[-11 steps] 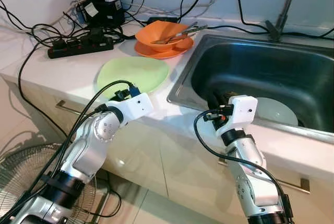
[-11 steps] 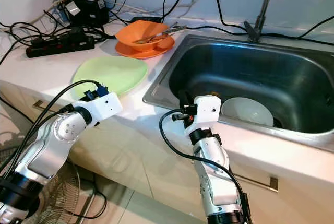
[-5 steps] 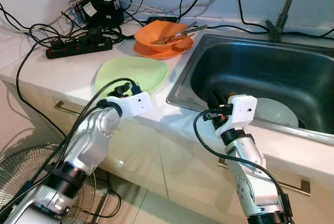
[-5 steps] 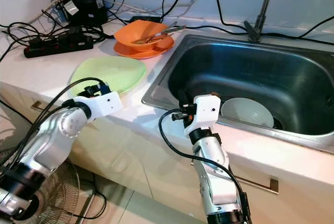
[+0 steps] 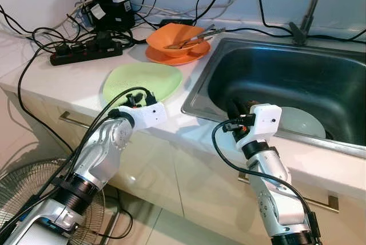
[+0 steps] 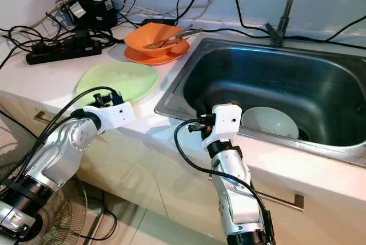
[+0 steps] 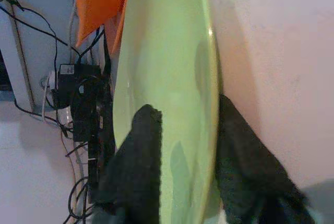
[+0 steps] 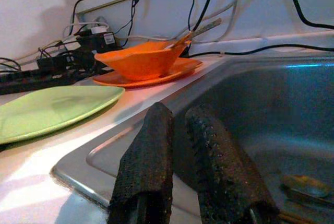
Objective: Kitchen organization
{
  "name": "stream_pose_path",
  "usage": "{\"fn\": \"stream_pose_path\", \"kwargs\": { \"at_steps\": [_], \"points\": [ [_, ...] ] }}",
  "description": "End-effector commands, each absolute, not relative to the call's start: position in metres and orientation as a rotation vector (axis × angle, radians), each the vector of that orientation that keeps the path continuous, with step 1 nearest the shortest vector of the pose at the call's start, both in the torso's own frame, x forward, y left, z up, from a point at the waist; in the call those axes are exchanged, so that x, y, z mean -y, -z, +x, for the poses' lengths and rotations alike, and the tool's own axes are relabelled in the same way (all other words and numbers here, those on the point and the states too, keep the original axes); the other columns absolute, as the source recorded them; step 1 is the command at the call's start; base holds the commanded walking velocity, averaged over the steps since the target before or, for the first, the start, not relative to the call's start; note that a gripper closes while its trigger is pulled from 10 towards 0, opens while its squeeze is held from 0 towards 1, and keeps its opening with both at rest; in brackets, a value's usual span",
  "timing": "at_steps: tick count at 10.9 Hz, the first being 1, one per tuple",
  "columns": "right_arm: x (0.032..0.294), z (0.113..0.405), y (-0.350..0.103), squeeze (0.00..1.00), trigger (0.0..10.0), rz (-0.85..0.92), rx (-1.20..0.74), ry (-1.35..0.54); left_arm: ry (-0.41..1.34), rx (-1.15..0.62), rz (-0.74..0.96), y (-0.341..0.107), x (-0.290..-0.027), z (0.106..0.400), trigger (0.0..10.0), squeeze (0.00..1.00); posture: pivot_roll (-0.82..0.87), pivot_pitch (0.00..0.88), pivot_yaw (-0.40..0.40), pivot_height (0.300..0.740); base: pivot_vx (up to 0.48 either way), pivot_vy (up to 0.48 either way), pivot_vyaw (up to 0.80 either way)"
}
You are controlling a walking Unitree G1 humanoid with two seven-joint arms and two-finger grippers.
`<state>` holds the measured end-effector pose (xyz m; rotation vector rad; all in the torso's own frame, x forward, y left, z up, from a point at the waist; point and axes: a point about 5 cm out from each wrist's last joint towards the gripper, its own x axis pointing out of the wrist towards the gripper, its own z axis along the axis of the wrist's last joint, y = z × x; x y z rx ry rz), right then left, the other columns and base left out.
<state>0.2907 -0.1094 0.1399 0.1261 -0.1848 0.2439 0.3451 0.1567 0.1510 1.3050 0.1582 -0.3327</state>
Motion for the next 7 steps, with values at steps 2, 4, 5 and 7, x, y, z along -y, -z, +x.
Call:
{"fn": "stream_pose_path", "kwargs": {
  "at_steps": [2, 4, 5, 7],
  "points": [
    [0.1075, 0.2906, -0.1336, 0.0, 10.0, 0.131, 0.153, -0.237, 0.361, -0.294, 1.313, -0.1229, -0.1678, 0.3389, 0.0, 0.0, 0.06, 0.051, 0.105, 0.74, 0.0, 0.0, 0.0],
    [0.1079, 0.2905, -0.133, 0.0, 10.0, 0.131, 0.151, -0.234, 0.365, -0.296, 1.311, -0.1204, -0.1674, 0.3386, 0.0, 0.0, 0.05, 0.053, 0.105, 0.74, 0.0, 0.0, 0.0],
    [0.1079, 0.2906, -0.1327, 0.0, 10.0, 0.131, 0.149, -0.233, 0.364, -0.3, 1.311, -0.1188, -0.1678, 0.3384, 0.0, 0.0, 0.05, 0.053, 0.105, 0.74, 0.0, 0.0, 0.0],
    [0.1077, 0.2911, -0.1326, 0.0, 10.0, 0.131, 0.148, -0.234, 0.351, -0.303, 1.307, -0.1182, -0.1685, 0.3386, 0.0, 0.0, 0.06, 0.051, 0.102, 0.74, 0.0, 0.0, 0.0]
  ]
}}
